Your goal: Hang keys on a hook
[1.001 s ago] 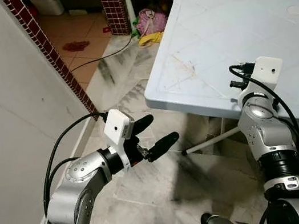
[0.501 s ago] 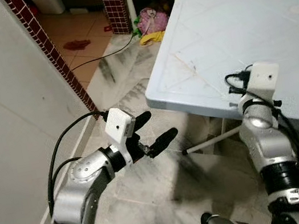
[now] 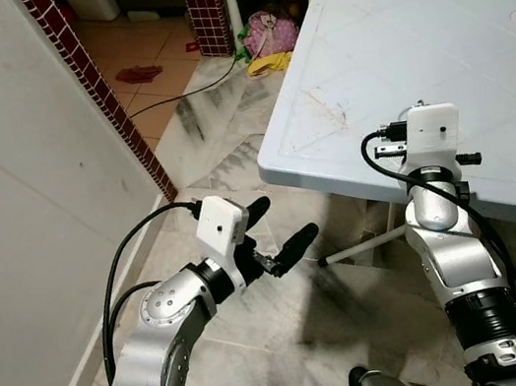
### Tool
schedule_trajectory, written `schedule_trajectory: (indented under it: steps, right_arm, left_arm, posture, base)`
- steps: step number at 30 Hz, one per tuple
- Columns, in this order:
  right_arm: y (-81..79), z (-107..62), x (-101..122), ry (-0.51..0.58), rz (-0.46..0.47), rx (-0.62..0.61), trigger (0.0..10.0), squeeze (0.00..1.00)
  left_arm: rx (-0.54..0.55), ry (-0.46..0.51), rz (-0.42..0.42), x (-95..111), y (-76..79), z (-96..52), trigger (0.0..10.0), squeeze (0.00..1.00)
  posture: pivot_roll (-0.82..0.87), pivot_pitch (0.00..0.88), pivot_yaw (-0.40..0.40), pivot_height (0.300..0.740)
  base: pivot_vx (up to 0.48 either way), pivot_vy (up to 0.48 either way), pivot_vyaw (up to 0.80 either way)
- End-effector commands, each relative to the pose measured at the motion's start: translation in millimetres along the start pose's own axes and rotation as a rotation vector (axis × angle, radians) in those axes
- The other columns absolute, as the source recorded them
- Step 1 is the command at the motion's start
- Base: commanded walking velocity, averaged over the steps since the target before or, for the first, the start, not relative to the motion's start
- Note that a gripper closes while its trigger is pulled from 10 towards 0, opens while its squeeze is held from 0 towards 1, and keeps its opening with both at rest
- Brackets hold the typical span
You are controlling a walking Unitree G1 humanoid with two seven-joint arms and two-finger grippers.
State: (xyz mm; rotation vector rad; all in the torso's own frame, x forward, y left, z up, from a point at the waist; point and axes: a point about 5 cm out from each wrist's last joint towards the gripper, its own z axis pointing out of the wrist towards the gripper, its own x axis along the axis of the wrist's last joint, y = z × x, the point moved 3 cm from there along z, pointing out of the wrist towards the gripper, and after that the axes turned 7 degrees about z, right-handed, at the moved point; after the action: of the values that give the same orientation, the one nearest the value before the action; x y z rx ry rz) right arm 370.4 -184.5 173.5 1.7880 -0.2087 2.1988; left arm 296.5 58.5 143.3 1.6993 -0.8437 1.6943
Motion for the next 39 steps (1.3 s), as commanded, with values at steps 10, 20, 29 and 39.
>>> schedule_trajectory:
  steps: [10, 20, 29, 39]
  right_arm:
    - [-36.0, -4.7, 34, 0.123, 0.041, 0.188, 10.0, 0.00]
    - [-49.8, -13.3, 41, 0.148, 0.013, 0.282, 10.0, 0.00]
    - [-53.4, -25.7, 37, 0.134, 0.032, 0.331, 10.0, 0.00]
    - [-45.2, -34.7, 29, 0.099, 0.033, 0.333, 10.0, 0.00]
  left_arm:
    - [0.134, -0.031, 0.034, -8, -17.7, -1.5, 10.0, 0.00]
    - [0.497, -0.019, 0.088, -14, -51.6, -11.9, 10.0, 0.00]
    - [0.572, -0.032, 0.098, -26, -52.2, -12.9, 10.0, 0.00]
    - [0.681, -0.071, 0.158, -30, -67.6, -23.9, 10.0, 0.00]
  posture:
    - [-0.06, 0.161, 0.080, 0.740]
    - [-0.06, 0.151, 0.054, 0.740]
    - [-0.06, 0.147, 0.063, 0.740]
    - [-0.07, 0.145, 0.070, 0.740]
  base:
    - [0.000, 0.000, 0.00]
    - [0.000, 0.000, 0.72]
    - [0.000, 0.000, 0.80]
    - [0.000, 0.000, 0.80]
